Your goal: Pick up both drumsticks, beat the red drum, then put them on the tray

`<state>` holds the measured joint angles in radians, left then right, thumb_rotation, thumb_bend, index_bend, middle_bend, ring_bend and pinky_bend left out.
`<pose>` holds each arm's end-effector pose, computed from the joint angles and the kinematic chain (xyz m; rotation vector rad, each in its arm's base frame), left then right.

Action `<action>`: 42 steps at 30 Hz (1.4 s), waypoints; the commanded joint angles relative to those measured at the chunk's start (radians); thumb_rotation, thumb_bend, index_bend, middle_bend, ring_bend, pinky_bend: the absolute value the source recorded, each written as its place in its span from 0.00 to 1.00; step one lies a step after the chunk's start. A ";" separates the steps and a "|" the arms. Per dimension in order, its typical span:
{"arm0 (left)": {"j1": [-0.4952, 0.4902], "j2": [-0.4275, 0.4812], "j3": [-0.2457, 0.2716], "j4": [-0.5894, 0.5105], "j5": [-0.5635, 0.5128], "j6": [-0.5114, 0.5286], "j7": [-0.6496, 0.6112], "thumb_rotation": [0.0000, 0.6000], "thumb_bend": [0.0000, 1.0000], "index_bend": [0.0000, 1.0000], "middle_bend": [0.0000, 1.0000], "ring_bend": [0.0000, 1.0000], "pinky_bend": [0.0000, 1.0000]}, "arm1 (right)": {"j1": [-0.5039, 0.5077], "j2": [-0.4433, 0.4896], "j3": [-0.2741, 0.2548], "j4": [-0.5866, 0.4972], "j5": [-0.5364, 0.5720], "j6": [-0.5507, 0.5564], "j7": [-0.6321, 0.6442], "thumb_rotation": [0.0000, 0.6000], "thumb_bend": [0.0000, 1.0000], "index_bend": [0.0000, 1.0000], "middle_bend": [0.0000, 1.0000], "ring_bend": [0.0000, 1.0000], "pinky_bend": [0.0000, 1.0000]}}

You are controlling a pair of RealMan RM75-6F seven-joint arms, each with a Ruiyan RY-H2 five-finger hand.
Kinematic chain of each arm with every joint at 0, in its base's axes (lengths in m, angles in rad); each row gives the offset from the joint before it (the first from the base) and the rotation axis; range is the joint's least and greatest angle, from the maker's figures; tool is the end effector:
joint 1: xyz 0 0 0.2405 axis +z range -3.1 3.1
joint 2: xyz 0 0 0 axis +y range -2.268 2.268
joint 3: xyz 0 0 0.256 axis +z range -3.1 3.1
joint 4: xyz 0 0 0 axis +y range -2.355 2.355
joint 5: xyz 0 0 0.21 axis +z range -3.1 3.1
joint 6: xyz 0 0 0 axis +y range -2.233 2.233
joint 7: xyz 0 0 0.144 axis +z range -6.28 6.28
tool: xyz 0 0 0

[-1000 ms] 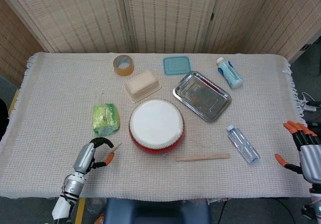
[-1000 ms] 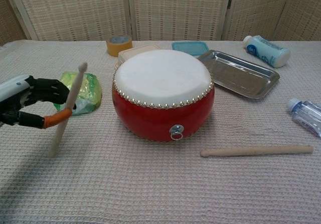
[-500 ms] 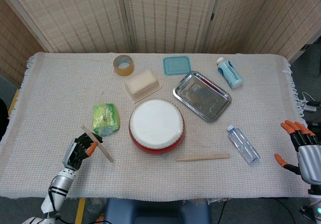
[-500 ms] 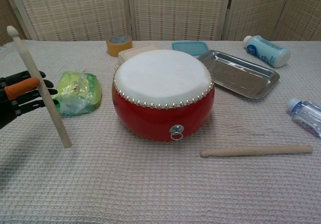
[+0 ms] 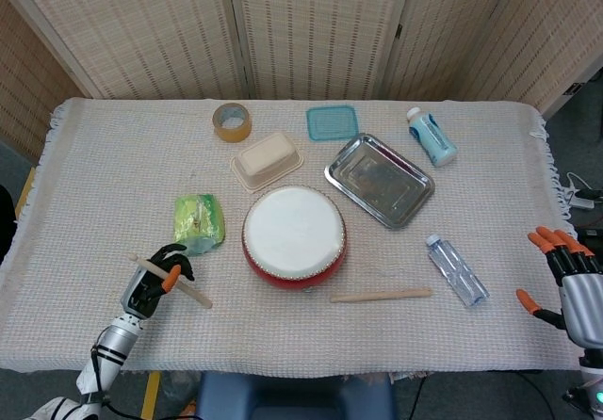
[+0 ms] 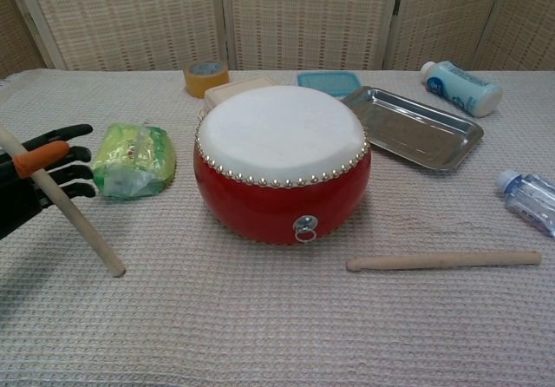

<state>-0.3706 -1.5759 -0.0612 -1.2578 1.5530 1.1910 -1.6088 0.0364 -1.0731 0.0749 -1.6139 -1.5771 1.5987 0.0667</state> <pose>-0.2613 0.2611 -0.0024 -0.6413 -2.4184 -1.8539 -0.3032 -0.1701 0.1872 1.3421 -0.8138 1.0173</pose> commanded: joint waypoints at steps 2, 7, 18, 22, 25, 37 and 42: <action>0.012 -0.001 0.006 -0.032 0.003 0.044 0.111 1.00 0.44 0.42 0.57 0.54 0.58 | -0.001 -0.002 0.000 0.005 -0.008 0.008 0.005 1.00 0.13 0.19 0.14 0.06 0.21; 0.021 -0.008 0.011 -0.062 0.013 0.085 0.288 1.00 0.32 0.51 0.63 0.59 0.65 | -0.002 -0.004 0.001 0.010 -0.018 0.018 0.010 1.00 0.13 0.20 0.15 0.07 0.21; 0.026 -0.045 0.028 -0.085 0.021 0.114 0.519 1.00 0.25 0.68 0.80 0.73 0.78 | -0.011 -0.006 0.001 0.020 -0.036 0.049 0.023 1.00 0.13 0.22 0.16 0.08 0.22; 0.022 -0.051 0.048 -0.074 0.037 0.112 0.536 1.00 0.25 0.74 0.85 0.77 0.82 | -0.014 -0.007 0.000 0.022 -0.038 0.056 0.023 1.00 0.13 0.22 0.16 0.08 0.22; 0.020 -0.054 0.069 -0.065 0.057 0.112 0.537 1.00 0.25 0.76 0.85 0.77 0.82 | -0.016 -0.008 0.000 0.023 -0.038 0.058 0.024 1.00 0.13 0.22 0.16 0.08 0.22; 0.018 -0.108 0.112 0.026 0.079 0.108 0.579 1.00 0.25 0.80 0.88 0.79 0.82 | -0.017 -0.012 0.001 0.024 -0.044 0.066 0.022 1.00 0.13 0.22 0.16 0.08 0.22; 0.018 -0.125 0.127 0.065 0.082 0.101 0.573 1.00 0.25 0.82 0.90 0.81 0.83 | -0.020 -0.013 0.000 0.023 -0.043 0.069 0.021 1.00 0.13 0.22 0.16 0.08 0.22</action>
<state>-0.3523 -1.6978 0.0622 -1.1982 1.6331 1.2940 -1.0341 0.0160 -1.0857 0.0754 -1.5907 -1.6200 1.6674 0.0871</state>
